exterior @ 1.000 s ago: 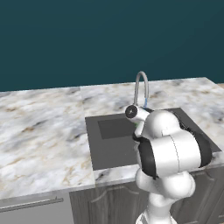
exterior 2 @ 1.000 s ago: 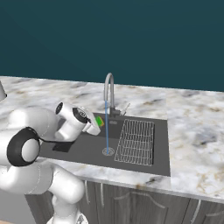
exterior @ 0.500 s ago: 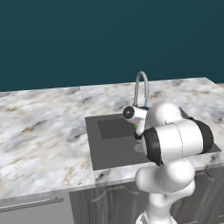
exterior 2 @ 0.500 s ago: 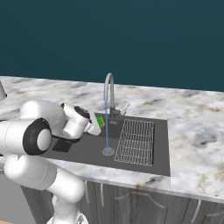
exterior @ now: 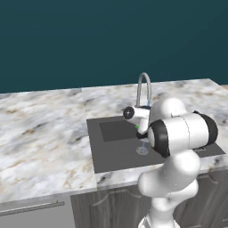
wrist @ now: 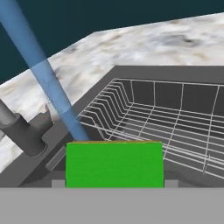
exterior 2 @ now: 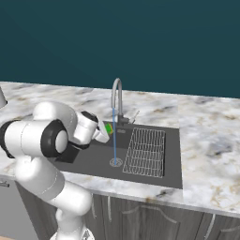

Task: Soak the sponge with water for a few seconds and then drop it inside the sink.

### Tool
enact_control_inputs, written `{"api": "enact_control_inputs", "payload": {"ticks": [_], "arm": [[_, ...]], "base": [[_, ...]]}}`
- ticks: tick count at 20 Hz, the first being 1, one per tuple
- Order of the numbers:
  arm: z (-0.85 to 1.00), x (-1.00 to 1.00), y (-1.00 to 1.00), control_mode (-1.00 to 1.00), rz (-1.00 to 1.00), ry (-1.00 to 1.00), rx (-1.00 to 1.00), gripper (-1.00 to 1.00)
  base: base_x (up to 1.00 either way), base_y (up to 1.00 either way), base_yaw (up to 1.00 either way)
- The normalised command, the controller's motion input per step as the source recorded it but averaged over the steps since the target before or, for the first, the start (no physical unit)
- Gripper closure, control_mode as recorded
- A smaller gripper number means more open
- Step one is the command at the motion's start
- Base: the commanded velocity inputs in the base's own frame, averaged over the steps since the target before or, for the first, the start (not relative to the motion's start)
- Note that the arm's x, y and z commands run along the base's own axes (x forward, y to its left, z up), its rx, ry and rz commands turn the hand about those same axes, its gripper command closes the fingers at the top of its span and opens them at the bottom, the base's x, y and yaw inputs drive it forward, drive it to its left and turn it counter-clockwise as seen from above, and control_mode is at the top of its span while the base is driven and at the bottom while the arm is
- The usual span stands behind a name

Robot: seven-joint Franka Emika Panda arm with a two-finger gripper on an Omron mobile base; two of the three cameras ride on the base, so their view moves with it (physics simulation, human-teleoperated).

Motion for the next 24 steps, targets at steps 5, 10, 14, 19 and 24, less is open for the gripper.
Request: {"api": "enact_control_inputs", "payload": {"ticks": [5, 10, 14, 19, 24], "arm": [[0.0, 0.09, -0.01, -1.0, 0.0, 0.03, 0.0, 1.0], [-0.02, 0.04, -0.02, -1.0, 0.0, 0.06, 0.0, 1.0], [-0.02, 0.14, -0.04, -1.0, -0.01, 0.05, 0.0, 1.0], [-0.05, 0.18, -0.02, -1.0, 0.0, 0.02, 0.0, 1.0], [-0.16, 0.24, 0.0, -1.0, -0.01, 0.0, 0.0, 1.0]], "base": [[0.0, 0.0, 0.0], [0.0, 0.0, 0.0], [0.0, 0.0, 0.0], [0.0, 0.0, 0.0], [0.0, 0.0, 0.0]]}}
